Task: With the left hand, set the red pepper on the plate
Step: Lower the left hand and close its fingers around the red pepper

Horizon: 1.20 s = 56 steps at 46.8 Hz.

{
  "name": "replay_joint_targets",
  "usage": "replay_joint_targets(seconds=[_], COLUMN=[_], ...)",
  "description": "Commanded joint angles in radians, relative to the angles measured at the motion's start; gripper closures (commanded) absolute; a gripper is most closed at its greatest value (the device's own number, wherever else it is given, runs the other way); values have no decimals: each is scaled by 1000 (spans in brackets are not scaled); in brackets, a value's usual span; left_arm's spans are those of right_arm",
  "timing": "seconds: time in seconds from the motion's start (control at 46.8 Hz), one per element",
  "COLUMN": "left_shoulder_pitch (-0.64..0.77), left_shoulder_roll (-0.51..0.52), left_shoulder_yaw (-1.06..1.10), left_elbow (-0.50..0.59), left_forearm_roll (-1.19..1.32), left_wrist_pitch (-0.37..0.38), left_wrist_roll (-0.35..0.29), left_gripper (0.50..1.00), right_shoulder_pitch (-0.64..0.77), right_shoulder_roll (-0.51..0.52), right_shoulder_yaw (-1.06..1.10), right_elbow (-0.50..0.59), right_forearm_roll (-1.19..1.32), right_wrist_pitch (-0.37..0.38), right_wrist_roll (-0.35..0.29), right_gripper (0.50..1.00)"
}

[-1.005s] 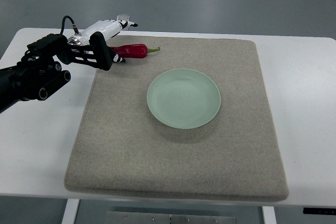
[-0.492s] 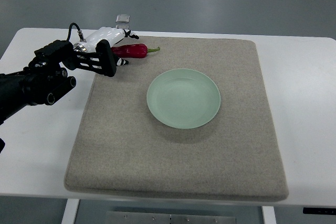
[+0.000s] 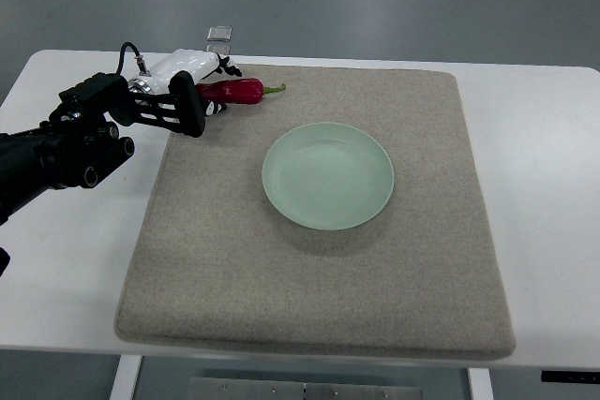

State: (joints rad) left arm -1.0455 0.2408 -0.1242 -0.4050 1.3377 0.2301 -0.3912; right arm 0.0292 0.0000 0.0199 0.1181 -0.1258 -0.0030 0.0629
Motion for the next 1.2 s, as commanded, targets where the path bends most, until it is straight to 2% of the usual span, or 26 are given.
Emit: replay_joint_targets(seconds=[0.0, 0.235, 0.428, 0.748, 0.855, 0.983, 1.09, 1.154, 1.176], left_shoulder_pitch=[1, 1, 1, 1, 1, 1, 1, 2, 2], left_shoulder_roll=[0, -1, -14, -15, -15, -15, -15, -14, -15], left_shoulder_yaw=[0, 0, 0, 0, 0, 0, 1, 1, 1], left_elbow=[0, 0, 5, 18, 29, 32, 32, 32, 32], left_forearm_roll=[0, 0, -2, -6, -6, -6, -6, -6, -6], left_wrist_pitch=[0, 0, 0, 0, 0, 0, 0, 0, 0], left_wrist_roll=[0, 0, -2, 0, -2, -2, -2, -2, -2], left_gripper=[752, 754, 786, 799, 829, 834, 885, 926, 953], right_shoulder_pitch=[0, 0, 0, 0, 0, 0, 0, 0, 0], right_shoulder_roll=[0, 0, 0, 0, 0, 0, 0, 0, 0], right_shoulder_yaw=[0, 0, 0, 0, 0, 0, 0, 0, 0], right_elbow=[0, 0, 0, 0, 0, 0, 0, 0, 0], right_forearm_roll=[0, 0, 0, 0, 2, 0, 0, 0, 0], right_wrist_pitch=[0, 0, 0, 0, 0, 0, 0, 0, 0], right_wrist_roll=[0, 0, 0, 0, 0, 0, 0, 0, 0], right_gripper=[572, 572, 572, 572, 572, 572, 572, 572, 572])
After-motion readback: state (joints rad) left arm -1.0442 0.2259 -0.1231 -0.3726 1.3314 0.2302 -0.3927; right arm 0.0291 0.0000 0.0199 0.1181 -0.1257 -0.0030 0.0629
